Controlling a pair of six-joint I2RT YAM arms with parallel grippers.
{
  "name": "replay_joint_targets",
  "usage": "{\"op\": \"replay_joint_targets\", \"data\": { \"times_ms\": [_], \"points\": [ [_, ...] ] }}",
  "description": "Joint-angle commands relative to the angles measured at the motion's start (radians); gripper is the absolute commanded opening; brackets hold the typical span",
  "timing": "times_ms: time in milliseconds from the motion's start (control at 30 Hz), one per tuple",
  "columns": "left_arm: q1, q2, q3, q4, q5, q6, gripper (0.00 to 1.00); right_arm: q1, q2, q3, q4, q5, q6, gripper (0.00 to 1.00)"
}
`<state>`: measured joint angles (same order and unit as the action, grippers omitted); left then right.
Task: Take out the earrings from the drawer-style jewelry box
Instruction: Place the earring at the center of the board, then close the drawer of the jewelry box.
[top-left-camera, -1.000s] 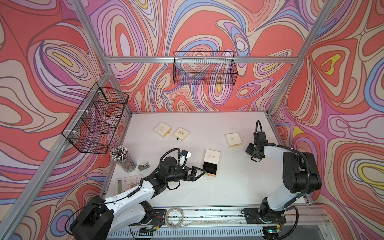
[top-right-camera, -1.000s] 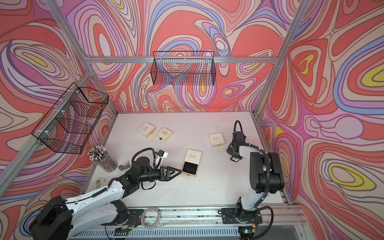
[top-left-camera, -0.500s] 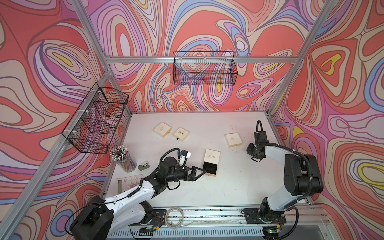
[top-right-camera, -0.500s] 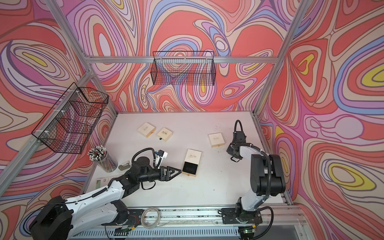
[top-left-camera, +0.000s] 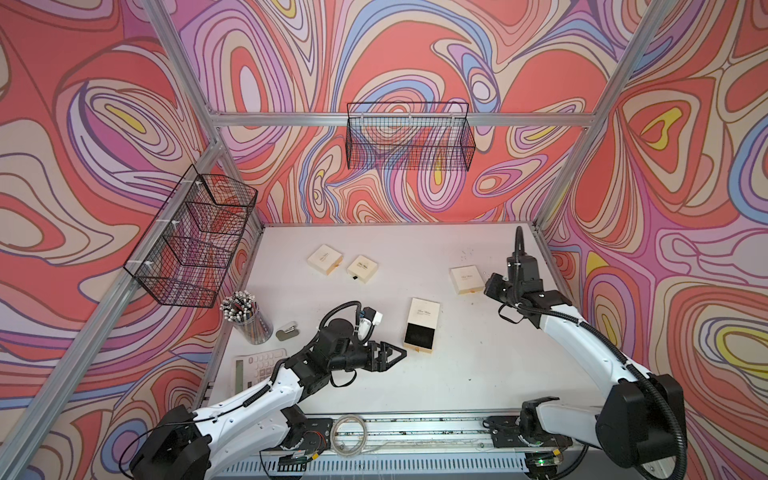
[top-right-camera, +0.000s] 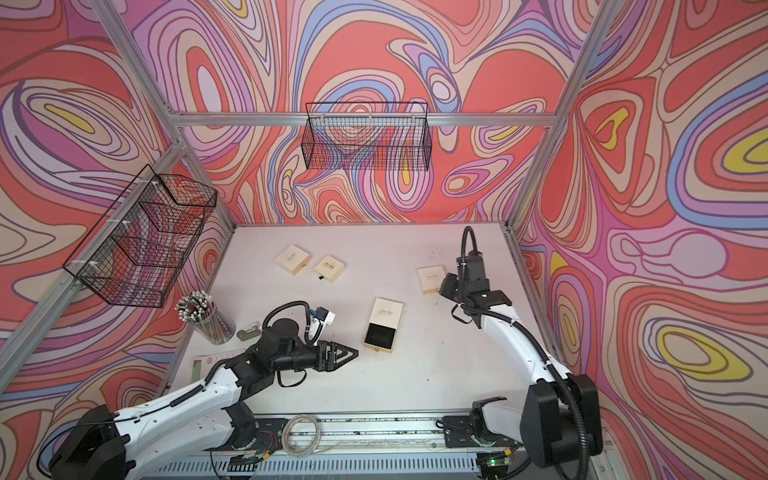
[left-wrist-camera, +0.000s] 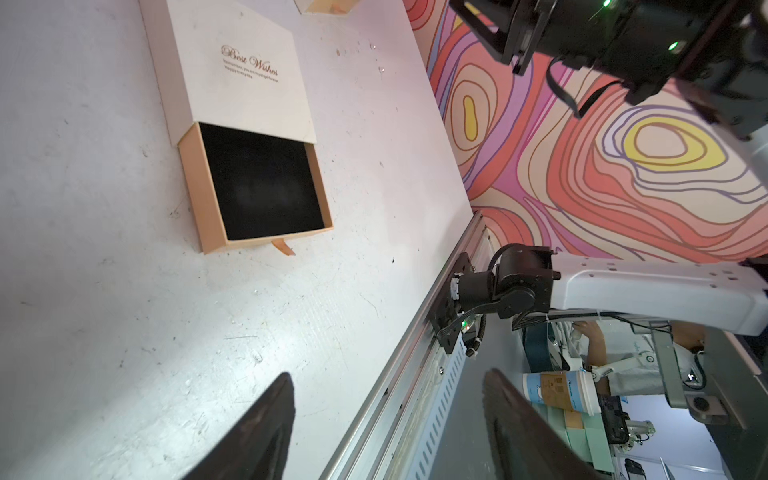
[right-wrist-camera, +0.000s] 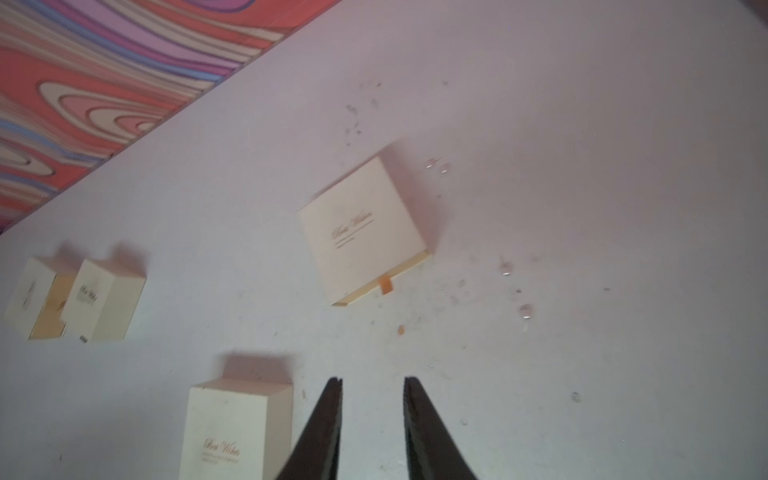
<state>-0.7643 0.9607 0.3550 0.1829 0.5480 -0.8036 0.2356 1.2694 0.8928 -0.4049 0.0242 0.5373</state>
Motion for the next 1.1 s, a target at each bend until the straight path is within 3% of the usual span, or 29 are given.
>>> {"op": "replay_joint_targets", "data": {
  "times_ms": [0,167,467,667,1067],
  "points": [
    [-0.039,0.044,-0.003,-0.066,-0.056,0.034,0.52,0.103,0.045,0.032,0.004,-0.001,0.037,0.39],
    [-0.085,0.16,0.015,-0.009,-0.107,0.024,0.22,0.193,0.199,0.08,0.074,-0.032,0.044,0.52],
    [-0.103,0.383,0.051,0.154,-0.181,-0.015,0.0,0.24,0.443,0.174,0.17,-0.101,0.034,0.77],
    [-0.105,0.508,0.077,0.283,-0.19,-0.052,0.0,0.239,0.567,0.249,0.166,-0.118,0.009,0.87],
    [-0.104,0.658,0.113,0.448,-0.259,-0.073,0.0,0.24,0.636,0.288,0.163,-0.18,-0.021,0.88]
  ]
}}
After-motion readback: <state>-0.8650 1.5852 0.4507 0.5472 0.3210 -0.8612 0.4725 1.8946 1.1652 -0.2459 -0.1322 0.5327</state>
